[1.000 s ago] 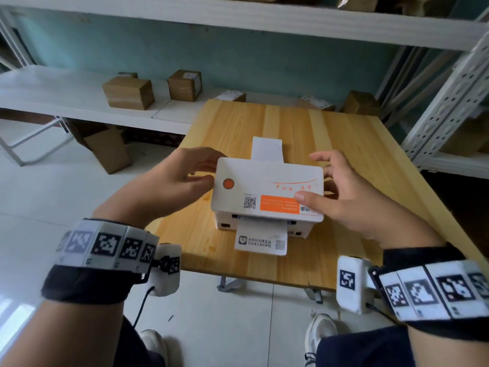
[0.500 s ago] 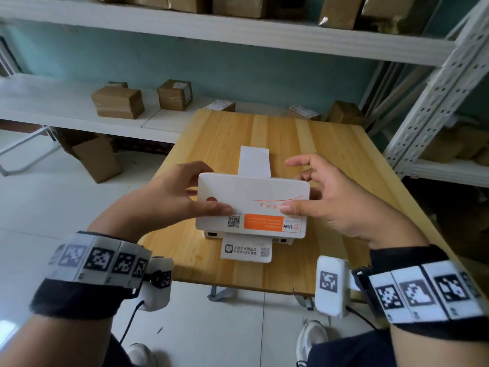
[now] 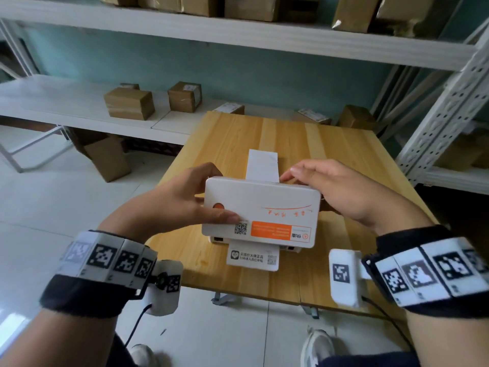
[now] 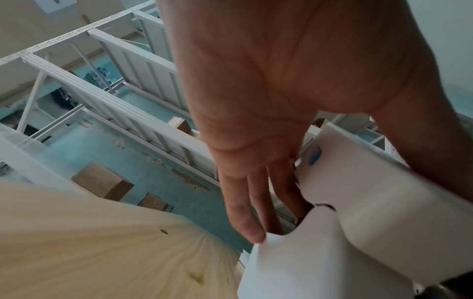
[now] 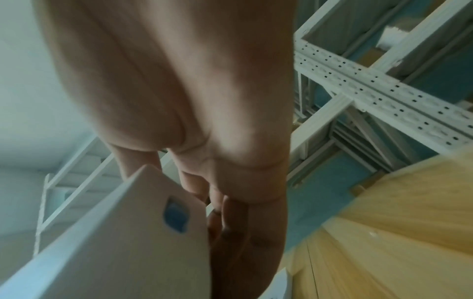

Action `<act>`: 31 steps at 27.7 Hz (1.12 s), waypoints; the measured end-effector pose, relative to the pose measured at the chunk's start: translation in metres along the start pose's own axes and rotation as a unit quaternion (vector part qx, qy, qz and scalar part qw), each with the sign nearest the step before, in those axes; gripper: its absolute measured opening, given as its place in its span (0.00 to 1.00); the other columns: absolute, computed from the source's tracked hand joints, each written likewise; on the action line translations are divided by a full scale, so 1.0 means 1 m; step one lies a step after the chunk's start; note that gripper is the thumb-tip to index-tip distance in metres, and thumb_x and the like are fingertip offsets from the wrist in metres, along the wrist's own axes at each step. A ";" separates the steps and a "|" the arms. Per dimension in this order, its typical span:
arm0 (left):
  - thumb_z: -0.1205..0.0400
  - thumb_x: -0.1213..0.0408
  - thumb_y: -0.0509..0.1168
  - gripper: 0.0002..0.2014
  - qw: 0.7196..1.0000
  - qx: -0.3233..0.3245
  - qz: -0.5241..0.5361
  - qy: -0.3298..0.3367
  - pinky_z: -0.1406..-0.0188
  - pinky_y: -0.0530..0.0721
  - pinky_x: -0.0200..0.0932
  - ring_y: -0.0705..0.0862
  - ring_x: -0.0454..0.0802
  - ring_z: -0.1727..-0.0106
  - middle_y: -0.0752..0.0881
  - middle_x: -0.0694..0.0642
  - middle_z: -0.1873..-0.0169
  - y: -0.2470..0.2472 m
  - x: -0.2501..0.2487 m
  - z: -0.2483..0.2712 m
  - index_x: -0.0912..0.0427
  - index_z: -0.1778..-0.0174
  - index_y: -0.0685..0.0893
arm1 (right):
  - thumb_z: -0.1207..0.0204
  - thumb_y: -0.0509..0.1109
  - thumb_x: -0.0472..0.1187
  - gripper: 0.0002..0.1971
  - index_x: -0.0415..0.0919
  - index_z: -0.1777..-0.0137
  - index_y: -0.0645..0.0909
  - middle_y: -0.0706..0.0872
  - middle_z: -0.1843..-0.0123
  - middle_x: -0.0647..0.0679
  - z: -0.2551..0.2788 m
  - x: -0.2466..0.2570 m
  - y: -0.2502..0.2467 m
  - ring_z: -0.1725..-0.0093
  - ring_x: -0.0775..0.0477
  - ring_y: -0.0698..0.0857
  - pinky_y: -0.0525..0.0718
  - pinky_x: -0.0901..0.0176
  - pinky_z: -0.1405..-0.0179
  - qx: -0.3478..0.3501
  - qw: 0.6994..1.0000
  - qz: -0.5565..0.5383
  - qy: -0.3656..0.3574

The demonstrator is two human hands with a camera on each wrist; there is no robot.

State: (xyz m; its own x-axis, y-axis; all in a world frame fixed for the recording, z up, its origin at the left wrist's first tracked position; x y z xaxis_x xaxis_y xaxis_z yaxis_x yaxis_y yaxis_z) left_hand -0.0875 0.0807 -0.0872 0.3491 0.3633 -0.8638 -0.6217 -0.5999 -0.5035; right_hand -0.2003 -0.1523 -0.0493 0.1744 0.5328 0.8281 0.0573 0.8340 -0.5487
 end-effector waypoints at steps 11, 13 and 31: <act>0.39 0.52 0.84 0.29 1.000 -0.001 0.029 0.003 0.44 0.91 0.57 0.93 0.49 0.46 0.93 0.55 0.51 0.002 0.003 -0.002 0.59 0.48 0.80 | 0.17 0.49 0.63 0.22 0.53 0.50 0.81 0.88 0.61 0.55 0.013 -0.016 0.025 0.65 0.68 0.87 0.80 0.77 0.73 -0.103 0.993 -0.051 0.009; 0.40 0.50 0.84 0.31 0.999 0.001 0.032 0.001 0.42 0.90 0.58 0.92 0.49 0.44 0.94 0.54 0.51 0.003 0.004 -0.001 0.58 0.47 0.81 | 0.17 0.51 0.62 0.18 0.56 0.54 0.80 0.89 0.66 0.61 0.013 -0.016 0.029 0.65 0.70 0.87 0.78 0.80 0.73 -0.096 0.993 -0.061 -0.009; 0.37 0.57 0.85 0.31 0.999 0.009 0.037 -0.024 0.50 0.93 0.63 0.94 0.54 0.48 0.93 0.58 0.49 0.009 -0.001 0.000 0.59 0.43 0.77 | 0.16 0.47 0.63 0.32 0.53 0.71 0.86 0.92 0.67 0.46 0.002 -0.017 0.032 0.66 0.52 0.91 0.72 0.57 0.56 -0.068 0.981 -0.175 0.040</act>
State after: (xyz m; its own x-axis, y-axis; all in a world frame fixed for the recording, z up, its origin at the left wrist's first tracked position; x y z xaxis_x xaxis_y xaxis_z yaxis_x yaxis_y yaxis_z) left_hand -0.0933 0.0748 -0.0911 0.2680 0.3521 -0.8968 -0.6573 -0.6138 -0.4374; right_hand -0.2039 -0.1349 -0.0806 0.1971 0.2006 0.9597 0.2579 0.9338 -0.2481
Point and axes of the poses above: each hand's wrist, its own z-axis away from the middle knuckle, its own y-axis out of the palm, x = y × z, the point moved 1 cm from there along -z, towards the middle knuckle
